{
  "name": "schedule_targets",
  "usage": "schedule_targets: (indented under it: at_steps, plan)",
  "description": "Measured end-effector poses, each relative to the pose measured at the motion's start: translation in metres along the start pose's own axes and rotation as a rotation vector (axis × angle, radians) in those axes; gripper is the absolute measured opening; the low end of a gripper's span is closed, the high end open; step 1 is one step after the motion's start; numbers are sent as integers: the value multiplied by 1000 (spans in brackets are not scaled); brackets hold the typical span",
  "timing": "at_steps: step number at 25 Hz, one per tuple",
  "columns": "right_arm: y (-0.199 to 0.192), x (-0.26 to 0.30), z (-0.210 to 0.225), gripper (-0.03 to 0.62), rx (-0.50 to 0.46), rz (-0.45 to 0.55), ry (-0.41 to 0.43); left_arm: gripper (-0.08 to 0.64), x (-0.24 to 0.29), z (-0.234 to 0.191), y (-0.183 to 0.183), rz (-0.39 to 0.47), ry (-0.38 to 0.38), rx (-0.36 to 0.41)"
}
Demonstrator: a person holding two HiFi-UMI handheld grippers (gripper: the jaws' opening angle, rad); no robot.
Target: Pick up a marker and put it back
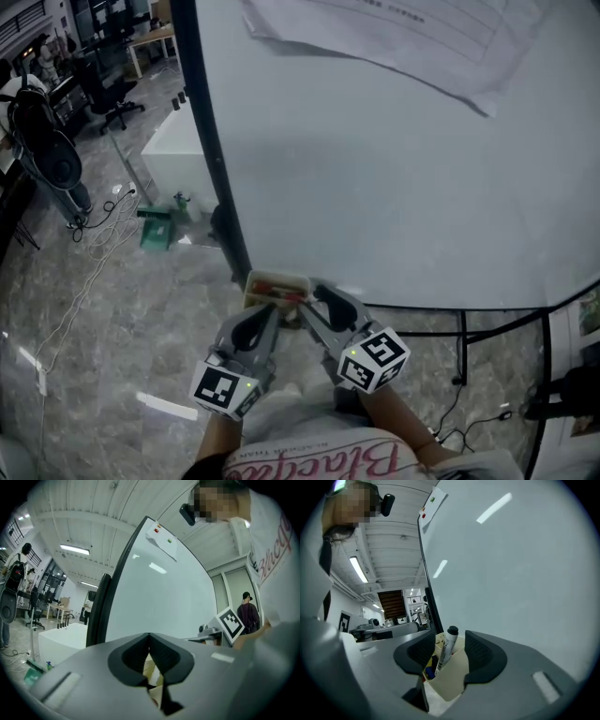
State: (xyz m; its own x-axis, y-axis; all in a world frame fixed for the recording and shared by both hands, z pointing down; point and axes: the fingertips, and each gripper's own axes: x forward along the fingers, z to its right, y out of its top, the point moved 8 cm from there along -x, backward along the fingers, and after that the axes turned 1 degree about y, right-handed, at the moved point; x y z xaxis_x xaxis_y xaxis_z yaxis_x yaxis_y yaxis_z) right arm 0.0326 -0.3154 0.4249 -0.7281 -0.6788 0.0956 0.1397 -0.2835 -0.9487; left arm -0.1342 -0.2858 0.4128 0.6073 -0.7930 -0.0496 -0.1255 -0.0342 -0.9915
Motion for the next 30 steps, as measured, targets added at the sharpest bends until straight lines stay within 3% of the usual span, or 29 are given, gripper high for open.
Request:
schedule_targets:
  at_steps: [3,11,20,30]
  plan:
    - [2,5,3,81,4,3,6,0,3,-5,1,7,12,-9]
    - [5,8,2,79,49,8,68,0,3,-6,0,16,22,-22]
    - [22,6,-15,75,-48,41,115,0,-2,-3,6,46,39,-7]
    - [84,-23,-32,75,-147,223,103,0,-4,-7,25,90,51,30]
